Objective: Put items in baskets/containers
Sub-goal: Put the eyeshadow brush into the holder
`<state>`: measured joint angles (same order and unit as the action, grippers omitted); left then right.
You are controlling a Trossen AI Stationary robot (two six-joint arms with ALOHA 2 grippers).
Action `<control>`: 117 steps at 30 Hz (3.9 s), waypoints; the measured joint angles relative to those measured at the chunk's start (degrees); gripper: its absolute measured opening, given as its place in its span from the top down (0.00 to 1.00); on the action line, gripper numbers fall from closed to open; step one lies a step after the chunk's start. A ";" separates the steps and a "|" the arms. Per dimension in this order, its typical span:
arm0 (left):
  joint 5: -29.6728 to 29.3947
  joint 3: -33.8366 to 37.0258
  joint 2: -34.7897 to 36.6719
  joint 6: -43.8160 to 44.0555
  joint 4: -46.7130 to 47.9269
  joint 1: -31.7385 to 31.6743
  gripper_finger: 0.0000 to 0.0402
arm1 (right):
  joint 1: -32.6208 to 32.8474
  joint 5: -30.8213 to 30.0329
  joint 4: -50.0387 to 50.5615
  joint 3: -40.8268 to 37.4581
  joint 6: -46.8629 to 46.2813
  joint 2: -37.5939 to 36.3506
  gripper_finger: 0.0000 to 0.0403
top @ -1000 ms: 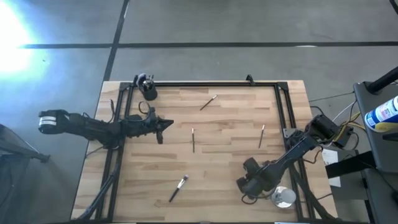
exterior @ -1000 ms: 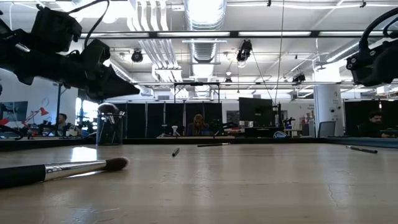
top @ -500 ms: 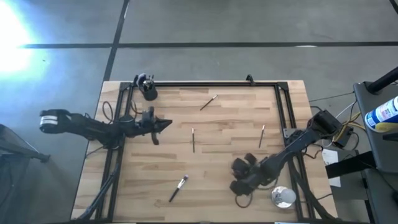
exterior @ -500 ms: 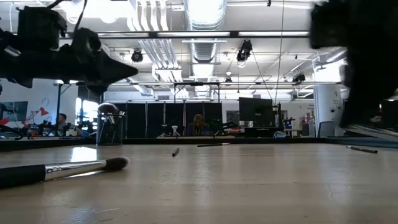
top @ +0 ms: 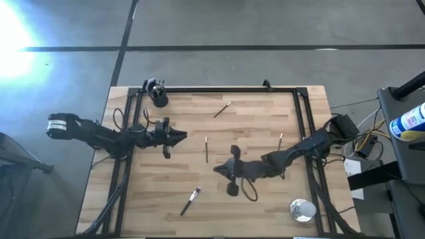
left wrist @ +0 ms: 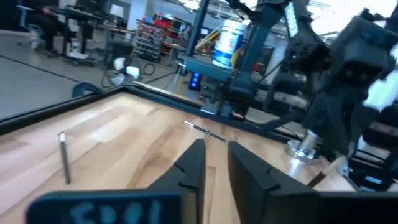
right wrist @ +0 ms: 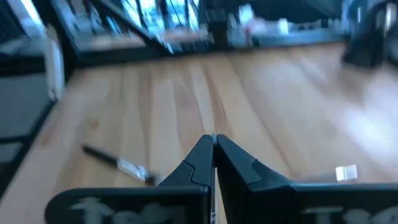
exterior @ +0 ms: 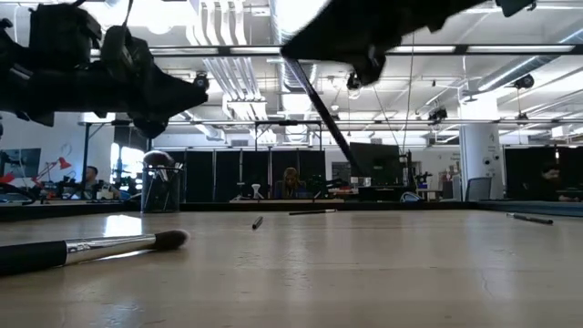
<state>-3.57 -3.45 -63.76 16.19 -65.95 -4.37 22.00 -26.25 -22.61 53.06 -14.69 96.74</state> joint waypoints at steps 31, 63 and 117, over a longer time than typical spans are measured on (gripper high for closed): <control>2.77 -11.03 -20.30 -8.58 -15.15 13.92 0.71 | -6.13 12.79 -47.77 -6.82 19.34 6.43 0.98; 7.53 -13.67 -16.62 -4.27 -8.03 14.83 0.71 | -7.02 14.96 -51.27 -4.22 16.14 9.89 0.98; -22.31 -15.68 4.25 -11.04 29.08 -3.28 0.97 | -6.65 8.00 -41.27 -12.42 18.13 2.97 0.97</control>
<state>-25.88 -19.14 -59.51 5.15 -36.86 -7.66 15.35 -18.25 -63.89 40.64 3.44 99.70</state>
